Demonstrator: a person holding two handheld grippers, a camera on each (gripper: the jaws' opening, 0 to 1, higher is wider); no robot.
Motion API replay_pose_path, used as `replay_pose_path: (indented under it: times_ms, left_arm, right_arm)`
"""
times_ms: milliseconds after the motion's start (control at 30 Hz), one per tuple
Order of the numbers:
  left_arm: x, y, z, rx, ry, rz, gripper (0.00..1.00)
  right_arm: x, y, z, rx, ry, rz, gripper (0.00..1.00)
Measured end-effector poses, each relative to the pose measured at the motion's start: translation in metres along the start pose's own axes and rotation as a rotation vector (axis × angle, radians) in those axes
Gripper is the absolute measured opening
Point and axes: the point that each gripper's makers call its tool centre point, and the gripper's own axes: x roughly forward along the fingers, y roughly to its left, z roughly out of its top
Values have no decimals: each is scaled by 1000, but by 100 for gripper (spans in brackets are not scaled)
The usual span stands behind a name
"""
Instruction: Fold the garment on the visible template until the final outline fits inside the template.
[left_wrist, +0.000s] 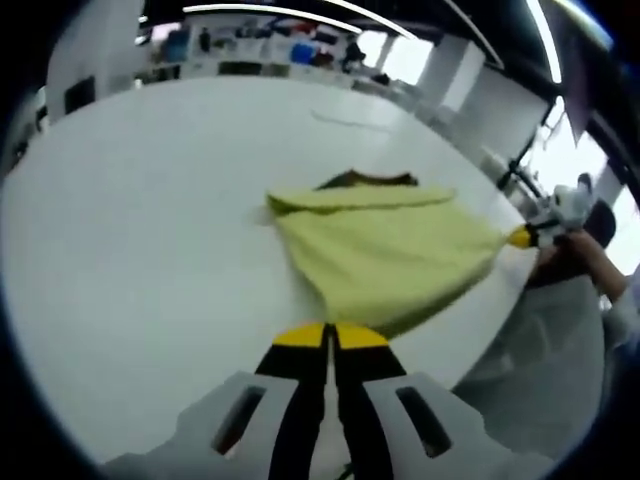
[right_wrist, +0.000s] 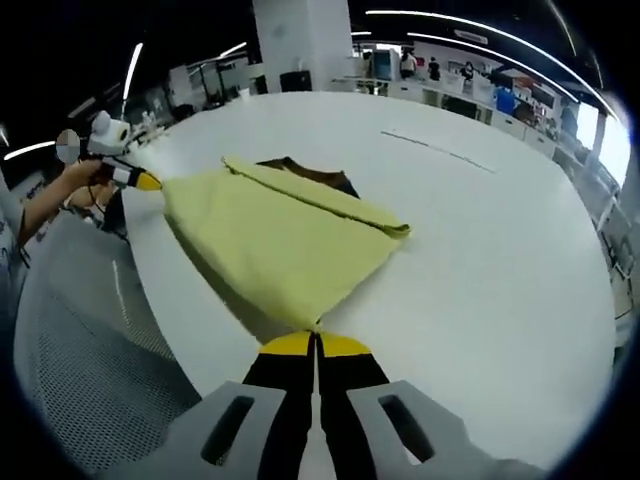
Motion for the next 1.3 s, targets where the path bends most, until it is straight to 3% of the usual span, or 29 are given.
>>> replay_pose_path:
  times_ms: [367,600,667,700,900,1300]
  left_arm:
    - [7,1,-32,-1,77,11,0]
    - [11,6,-38,-16,99,18,0]
    - [13,6,-41,-10,115,27,0]
    - [13,6,-43,-3,120,28,0]
    - [13,7,-42,-10,115,24,0]
    - [10,6,-39,6,112,3,0]
  right_arm:
    - [11,14,-38,-26,97,62,1]
    - [18,13,-48,-20,131,65,1]
    - [16,4,-62,-76,213,31,1]
    - [16,7,-60,-65,181,47,1]
    - [13,-7,-64,-8,163,22,1]
    - [18,4,-45,-28,134,39,1]
